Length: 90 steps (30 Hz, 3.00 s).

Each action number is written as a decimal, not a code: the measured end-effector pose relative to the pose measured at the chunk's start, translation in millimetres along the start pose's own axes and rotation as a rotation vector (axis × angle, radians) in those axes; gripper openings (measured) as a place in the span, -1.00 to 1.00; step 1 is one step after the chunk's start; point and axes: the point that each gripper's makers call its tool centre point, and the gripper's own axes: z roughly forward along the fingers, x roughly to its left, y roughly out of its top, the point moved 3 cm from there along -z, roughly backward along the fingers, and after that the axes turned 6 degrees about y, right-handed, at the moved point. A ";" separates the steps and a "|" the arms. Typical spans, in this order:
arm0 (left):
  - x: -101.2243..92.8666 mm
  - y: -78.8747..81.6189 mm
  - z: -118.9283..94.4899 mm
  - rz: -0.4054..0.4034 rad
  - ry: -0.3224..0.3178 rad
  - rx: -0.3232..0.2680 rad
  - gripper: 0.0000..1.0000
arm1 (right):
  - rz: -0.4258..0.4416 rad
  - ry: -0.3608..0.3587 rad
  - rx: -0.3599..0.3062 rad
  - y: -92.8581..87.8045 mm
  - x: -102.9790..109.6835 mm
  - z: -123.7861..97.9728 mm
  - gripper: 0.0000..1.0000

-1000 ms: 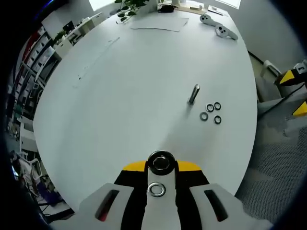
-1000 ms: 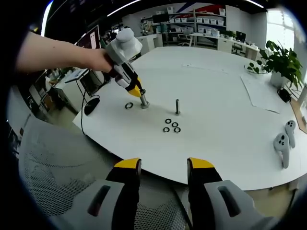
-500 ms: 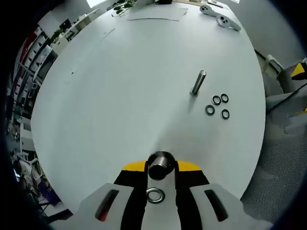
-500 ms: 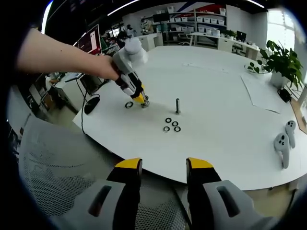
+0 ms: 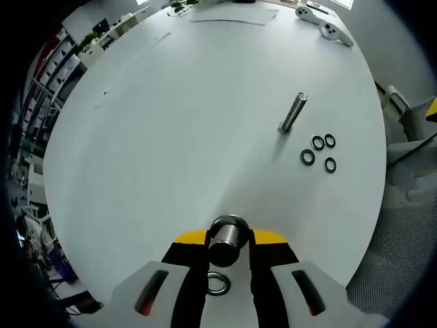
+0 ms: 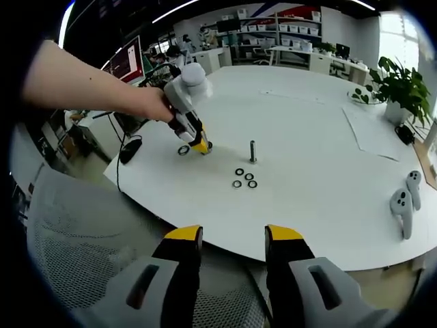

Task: Place the washer onto the threaded stud by aligning its center hole with the stud, sliding it down to the base, and recovering from edge contact or off-axis alignment until the washer reaches the visible bottom stop.

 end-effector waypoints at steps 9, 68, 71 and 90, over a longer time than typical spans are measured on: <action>-1.3 -3.5 -6.8 -0.021 0.005 -0.028 -0.51 | -0.011 0.002 0.012 -1.2 0.9 0.6 -0.22; 19.6 -84.4 -28.9 -0.288 -0.006 -0.018 -0.26 | -0.055 0.015 0.044 -3.9 5.2 3.0 -0.23; 16.2 -84.0 -22.8 -0.290 -0.020 -0.004 -0.25 | -0.050 0.013 0.039 -3.3 4.9 2.5 -0.23; 15.5 -68.6 0.5 -0.249 -0.016 0.076 -0.21 | -0.047 0.011 0.034 -3.2 3.7 2.1 -0.24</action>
